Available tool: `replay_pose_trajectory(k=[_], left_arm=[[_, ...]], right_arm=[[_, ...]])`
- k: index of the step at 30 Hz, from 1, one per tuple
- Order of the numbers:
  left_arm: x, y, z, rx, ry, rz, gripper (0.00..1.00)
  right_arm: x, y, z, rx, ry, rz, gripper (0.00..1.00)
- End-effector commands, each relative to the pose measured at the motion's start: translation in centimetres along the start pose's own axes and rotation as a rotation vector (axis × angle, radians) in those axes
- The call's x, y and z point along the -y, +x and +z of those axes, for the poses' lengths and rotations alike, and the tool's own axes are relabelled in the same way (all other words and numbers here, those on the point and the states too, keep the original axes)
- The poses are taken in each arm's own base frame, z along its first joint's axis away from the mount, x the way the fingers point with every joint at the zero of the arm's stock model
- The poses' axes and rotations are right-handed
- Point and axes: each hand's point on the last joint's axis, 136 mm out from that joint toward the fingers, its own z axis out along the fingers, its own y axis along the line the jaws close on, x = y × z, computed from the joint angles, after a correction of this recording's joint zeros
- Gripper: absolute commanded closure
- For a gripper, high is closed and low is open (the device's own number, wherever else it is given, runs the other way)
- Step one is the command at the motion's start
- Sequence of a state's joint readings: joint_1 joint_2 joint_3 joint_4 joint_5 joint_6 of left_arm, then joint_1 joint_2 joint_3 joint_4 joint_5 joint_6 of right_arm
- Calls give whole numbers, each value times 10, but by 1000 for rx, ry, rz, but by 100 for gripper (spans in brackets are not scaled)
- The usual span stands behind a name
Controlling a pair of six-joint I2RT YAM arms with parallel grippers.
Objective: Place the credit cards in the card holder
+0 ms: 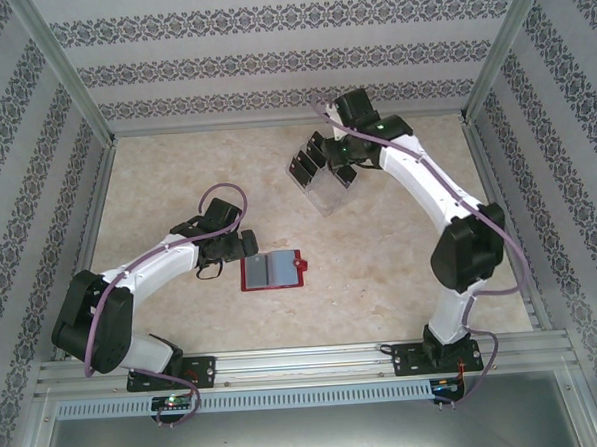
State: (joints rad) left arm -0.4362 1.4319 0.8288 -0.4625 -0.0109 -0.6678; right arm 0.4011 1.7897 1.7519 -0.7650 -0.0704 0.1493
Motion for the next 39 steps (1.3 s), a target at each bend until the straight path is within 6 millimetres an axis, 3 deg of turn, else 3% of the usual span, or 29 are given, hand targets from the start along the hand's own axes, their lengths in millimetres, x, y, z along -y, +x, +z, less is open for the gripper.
replay_pose_trajectory(k=[1,6,11,17,20,30,39], left_arm=[[-6,-7,0,17,-27,21,0],[-13,-3,0,7,-51,53,0],[-15,6,0,-29,-56,93,0],[-20,30,5,-97,-57,127,0],[-24,43,7,-118,-62,134,0],[-27,57,3,-124,-58,137,0],[-28,60,8,-131,-59,138,0]], right_arm=[[-23,6,-12,34,-155,117,100],[-50,36,-17,59,-343,299,100],[-83,81,-6,47,-474,437,100],[-119,138,11,38,-515,504,100],[-134,156,17,64,-516,506,100],[-167,195,42,78,-549,536,100],[-161,209,55,62,-514,560,100]])
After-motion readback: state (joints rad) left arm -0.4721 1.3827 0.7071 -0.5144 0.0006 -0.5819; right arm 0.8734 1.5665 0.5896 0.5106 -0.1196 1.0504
